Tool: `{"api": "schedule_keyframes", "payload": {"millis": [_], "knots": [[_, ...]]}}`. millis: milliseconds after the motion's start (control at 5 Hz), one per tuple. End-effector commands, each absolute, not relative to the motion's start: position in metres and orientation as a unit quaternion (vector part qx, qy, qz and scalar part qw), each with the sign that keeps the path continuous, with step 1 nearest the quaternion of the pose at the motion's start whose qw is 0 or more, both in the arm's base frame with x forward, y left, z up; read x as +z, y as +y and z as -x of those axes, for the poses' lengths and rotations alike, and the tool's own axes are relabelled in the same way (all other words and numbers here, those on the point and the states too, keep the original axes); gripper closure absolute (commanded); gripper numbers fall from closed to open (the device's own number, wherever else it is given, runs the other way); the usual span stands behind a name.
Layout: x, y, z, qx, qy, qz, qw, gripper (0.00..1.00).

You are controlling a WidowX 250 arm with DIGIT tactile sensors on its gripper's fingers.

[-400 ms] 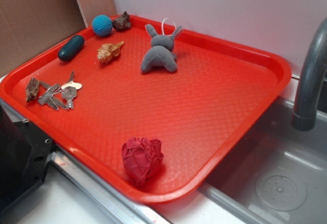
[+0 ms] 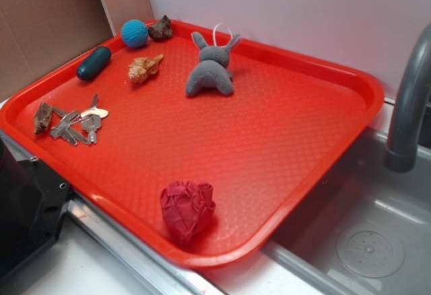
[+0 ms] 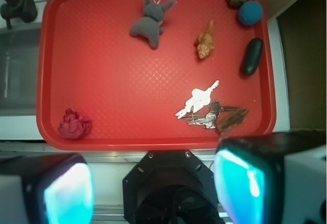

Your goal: Grab the gray animal.

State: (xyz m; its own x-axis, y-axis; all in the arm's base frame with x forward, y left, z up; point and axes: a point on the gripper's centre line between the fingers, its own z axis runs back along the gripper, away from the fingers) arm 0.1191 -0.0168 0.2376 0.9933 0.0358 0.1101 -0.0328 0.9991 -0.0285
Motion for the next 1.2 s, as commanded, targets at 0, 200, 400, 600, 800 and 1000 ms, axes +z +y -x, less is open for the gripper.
{"api": "schedule_keyframes", "payload": {"millis": [0,200,400,600,800,1000], "knots": [[0.163,-0.004,-0.193,0.225,-0.099,-0.017,0.969,0.00],[0.127,-0.015,-0.233,0.269,-0.113,-0.019,0.956,0.00],[0.099,-0.017,-0.265,0.275,-0.091,0.017,0.957,0.00],[0.099,-0.017,-0.265,0.275,-0.091,0.017,0.957,0.00],[0.099,-0.017,-0.265,0.275,-0.091,0.017,0.957,0.00],[0.063,0.002,-0.284,0.292,-0.087,0.047,0.951,0.00]]}}
